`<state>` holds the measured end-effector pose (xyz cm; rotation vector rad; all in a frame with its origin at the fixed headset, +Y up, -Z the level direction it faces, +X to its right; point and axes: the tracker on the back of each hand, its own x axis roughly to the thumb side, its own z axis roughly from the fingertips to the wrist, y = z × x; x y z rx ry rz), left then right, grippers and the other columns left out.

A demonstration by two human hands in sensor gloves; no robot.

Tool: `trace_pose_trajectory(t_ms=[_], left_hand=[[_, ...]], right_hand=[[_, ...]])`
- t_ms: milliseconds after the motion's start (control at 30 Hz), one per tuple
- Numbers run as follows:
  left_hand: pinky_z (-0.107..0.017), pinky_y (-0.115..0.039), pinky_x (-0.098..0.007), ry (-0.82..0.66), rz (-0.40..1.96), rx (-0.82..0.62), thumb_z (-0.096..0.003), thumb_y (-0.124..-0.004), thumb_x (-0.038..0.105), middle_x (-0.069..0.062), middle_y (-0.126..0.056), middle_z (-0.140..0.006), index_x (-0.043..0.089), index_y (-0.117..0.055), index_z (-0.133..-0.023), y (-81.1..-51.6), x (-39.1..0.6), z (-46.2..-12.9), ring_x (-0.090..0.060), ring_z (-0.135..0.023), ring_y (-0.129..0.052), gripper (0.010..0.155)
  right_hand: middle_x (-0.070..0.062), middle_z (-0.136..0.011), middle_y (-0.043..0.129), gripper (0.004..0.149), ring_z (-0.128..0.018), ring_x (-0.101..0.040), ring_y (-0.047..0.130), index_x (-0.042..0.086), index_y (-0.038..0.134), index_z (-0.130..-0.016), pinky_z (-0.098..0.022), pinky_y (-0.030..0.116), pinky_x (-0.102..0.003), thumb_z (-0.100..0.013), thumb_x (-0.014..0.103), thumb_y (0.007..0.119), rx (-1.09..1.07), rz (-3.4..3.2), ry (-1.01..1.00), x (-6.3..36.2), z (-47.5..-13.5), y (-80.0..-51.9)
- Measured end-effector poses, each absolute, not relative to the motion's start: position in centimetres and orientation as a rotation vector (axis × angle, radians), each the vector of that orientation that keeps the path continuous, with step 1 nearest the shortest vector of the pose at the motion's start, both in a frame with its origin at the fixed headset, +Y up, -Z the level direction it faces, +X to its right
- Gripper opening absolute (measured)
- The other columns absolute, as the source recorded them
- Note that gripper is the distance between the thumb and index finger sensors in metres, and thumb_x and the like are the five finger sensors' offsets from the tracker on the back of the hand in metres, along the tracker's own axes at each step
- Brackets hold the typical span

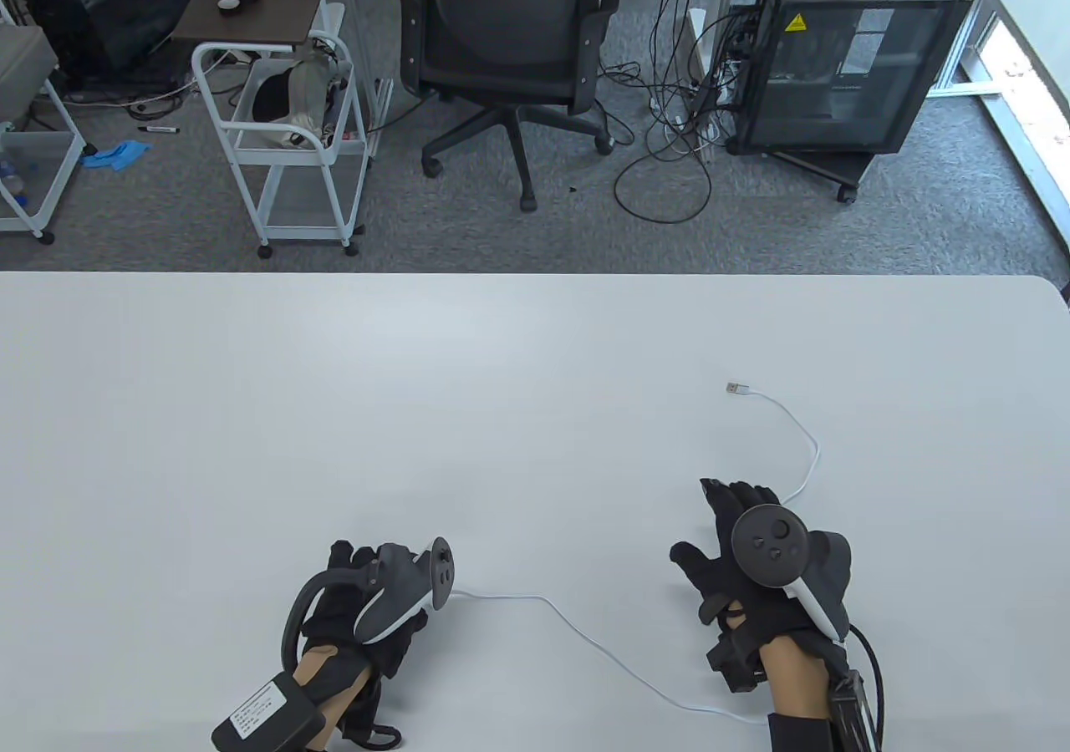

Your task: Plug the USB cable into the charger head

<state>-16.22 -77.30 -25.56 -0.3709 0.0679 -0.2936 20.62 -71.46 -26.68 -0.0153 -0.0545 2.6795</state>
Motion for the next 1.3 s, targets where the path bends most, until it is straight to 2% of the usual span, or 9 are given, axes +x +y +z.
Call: trace_pose_trajectory(t_ms=[167,233,300,367,600,767,1000,1100,1300], left_hand=[[-0.089,-0.049,-0.043,0.051,-0.27,-0.386,-0.0107,-0.074,0.064,0.018,-0.062,-0.107,0.042,-0.05,-0.095,-77.1,-16.6,-25.5,-0.011,-0.105,-0.072,0.091],[-0.09,-0.043,-0.046,0.036,-0.221,-0.418,-0.0035,-0.074,0.07,0.015,-0.048,-0.114,0.041,-0.043,-0.098,-77.1,-17.0,-25.4,-0.018,-0.115,-0.049,0.104],[-0.091,-0.033,-0.046,0.019,-0.213,-0.405,-0.0014,-0.074,0.071,0.015,-0.031,-0.117,0.042,-0.031,-0.099,-76.7,-17.1,-25.2,-0.019,-0.118,-0.027,0.111],[-0.091,-0.028,-0.047,-0.003,-0.212,-0.357,0.0,-0.07,0.075,0.016,-0.022,-0.118,0.044,-0.024,-0.099,-75.7,-17.2,-24.9,-0.018,-0.117,-0.019,0.113],[-0.089,-0.025,-0.05,-0.057,0.021,-0.219,-0.0018,-0.066,0.078,0.015,-0.02,-0.119,0.045,-0.021,-0.099,-72.0,-18.0,-23.9,-0.02,-0.117,-0.017,0.112],[-0.091,-0.025,-0.05,-0.028,0.036,-0.109,-0.0033,-0.066,0.078,0.016,-0.023,-0.12,0.047,-0.024,-0.099,-70.2,-19.0,-23.3,-0.018,-0.119,-0.019,0.109],[-0.093,-0.022,-0.049,0.058,0.083,-0.117,-0.0035,-0.067,0.076,0.018,-0.023,-0.121,0.048,-0.026,-0.1,-69.7,-21.0,-23.8,-0.015,-0.12,-0.02,0.108],[-0.093,-0.016,-0.046,0.106,0.097,-0.144,-0.0058,-0.066,0.075,0.019,-0.015,-0.12,0.048,-0.024,-0.099,-69.7,-21.9,-24.1,-0.012,-0.118,-0.007,0.106],[-0.094,-0.011,-0.043,0.197,0.175,-0.164,-0.0062,-0.066,0.073,0.024,-0.014,-0.12,0.052,-0.027,-0.099,-69.6,-24.3,-24.6,-0.005,-0.119,-0.003,0.103]], right_hand=[[-0.027,-0.109,0.056,0.087,-0.098,-0.055,0.047,0.011,0.05,-0.101,-0.067,0.044,-0.066,-0.031,0.054,0.079,-0.015,2.681,-0.044,20.6,-26.7,-71.5],[-0.027,-0.109,0.056,0.087,-0.098,-0.055,0.048,0.011,0.05,-0.101,-0.067,0.044,-0.066,-0.031,0.054,0.079,-0.015,2.682,-0.042,20.6,-26.7,-71.4],[-0.027,-0.109,0.056,0.087,-0.098,-0.055,0.048,0.011,0.05,-0.101,-0.067,0.045,-0.066,-0.031,0.054,0.079,-0.016,2.68,-0.044,20.6,-26.7,-71.4],[-0.027,-0.109,0.056,0.087,-0.098,-0.055,0.047,0.011,0.05,-0.101,-0.067,0.044,-0.066,-0.031,0.053,0.08,-0.02,2.667,-0.055,20.7,-26.6,-71.1],[-0.027,-0.109,0.056,0.087,-0.098,-0.055,0.047,0.011,0.05,-0.101,-0.067,0.044,-0.066,-0.031,0.054,0.08,-0.028,2.656,-0.067,21.1,-26.6,-70.9],[-0.027,-0.109,0.056,0.086,-0.098,-0.055,0.048,0.011,0.051,-0.101,-0.067,0.045,-0.066,-0.032,0.052,0.08,-0.014,2.66,-0.064,20.9,-26.6,-70.8],[-0.026,-0.109,0.057,0.086,-0.098,-0.055,0.047,0.011,0.051,-0.101,-0.067,0.044,-0.066,-0.032,0.052,0.08,0.01,2.653,-0.058,20.5,-26.6,-70.8],[-0.027,-0.109,0.057,0.086,-0.098,-0.055,0.047,0.011,0.051,-0.101,-0.067,0.044,-0.066,-0.032,0.052,0.08,0.01,2.651,-0.055,20.5,-26.6,-70.8],[-0.027,-0.108,0.058,0.084,-0.098,-0.055,0.048,0.011,0.052,-0.101,-0.067,0.045,-0.066,-0.032,0.051,0.079,0.016,2.635,-0.038,20.5,-26.6,-70.8]])
